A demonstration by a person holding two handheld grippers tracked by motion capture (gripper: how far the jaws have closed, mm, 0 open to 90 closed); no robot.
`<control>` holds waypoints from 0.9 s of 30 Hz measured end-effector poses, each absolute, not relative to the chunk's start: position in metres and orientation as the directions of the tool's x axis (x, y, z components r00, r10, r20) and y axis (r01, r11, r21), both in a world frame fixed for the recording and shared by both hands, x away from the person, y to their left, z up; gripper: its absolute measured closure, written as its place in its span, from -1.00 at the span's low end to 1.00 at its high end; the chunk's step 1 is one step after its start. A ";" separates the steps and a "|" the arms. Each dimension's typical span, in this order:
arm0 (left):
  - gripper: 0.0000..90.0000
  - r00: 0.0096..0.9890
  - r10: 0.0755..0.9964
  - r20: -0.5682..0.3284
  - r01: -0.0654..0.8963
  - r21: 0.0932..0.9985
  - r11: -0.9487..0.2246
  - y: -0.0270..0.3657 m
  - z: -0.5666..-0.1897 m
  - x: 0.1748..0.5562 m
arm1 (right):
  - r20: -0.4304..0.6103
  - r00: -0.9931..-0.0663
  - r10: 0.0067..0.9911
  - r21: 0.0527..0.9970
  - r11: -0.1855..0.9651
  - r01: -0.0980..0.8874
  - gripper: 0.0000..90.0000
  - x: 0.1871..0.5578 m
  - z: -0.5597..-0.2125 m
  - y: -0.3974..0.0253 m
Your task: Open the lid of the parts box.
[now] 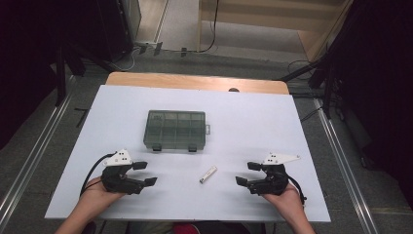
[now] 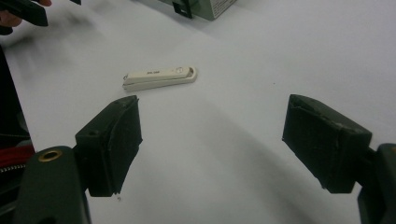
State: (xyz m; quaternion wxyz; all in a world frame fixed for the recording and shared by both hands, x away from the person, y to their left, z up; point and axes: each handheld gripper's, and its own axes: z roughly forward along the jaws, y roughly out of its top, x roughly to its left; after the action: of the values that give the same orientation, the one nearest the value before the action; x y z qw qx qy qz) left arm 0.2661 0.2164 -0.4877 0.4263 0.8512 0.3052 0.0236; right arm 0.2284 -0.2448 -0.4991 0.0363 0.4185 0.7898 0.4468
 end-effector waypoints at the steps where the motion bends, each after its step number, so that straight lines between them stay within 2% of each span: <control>1: -0.40 0.811 0.542 -0.219 0.502 0.738 -0.452 0.216 -0.488 0.266 | 0.317 -0.647 0.694 0.736 0.250 0.629 -0.53 0.228 -0.499 -0.245; 8: -0.40 0.806 0.552 -0.212 0.511 0.720 -0.470 0.216 -0.489 0.267 | 0.296 -0.662 0.689 0.718 0.296 0.630 -0.52 0.228 -0.498 -0.240; 14: -0.40 0.805 0.540 -0.245 0.523 0.722 -0.452 0.217 -0.487 0.267 | 0.297 -0.671 0.679 0.722 0.300 0.623 -0.54 0.228 -0.497 -0.238; 27: -0.45 0.805 0.547 -0.229 0.521 0.714 -0.468 0.218 -0.488 0.267 | 0.309 -0.663 0.682 0.702 0.307 0.643 -0.54 0.229 -0.497 -0.238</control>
State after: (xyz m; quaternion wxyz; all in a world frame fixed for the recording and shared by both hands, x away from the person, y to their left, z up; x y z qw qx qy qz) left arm 0.2668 0.2178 -0.4882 0.4110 0.8566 0.3116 0.0158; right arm 0.2291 -0.2382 -0.4973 0.0230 0.4098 0.8081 0.4225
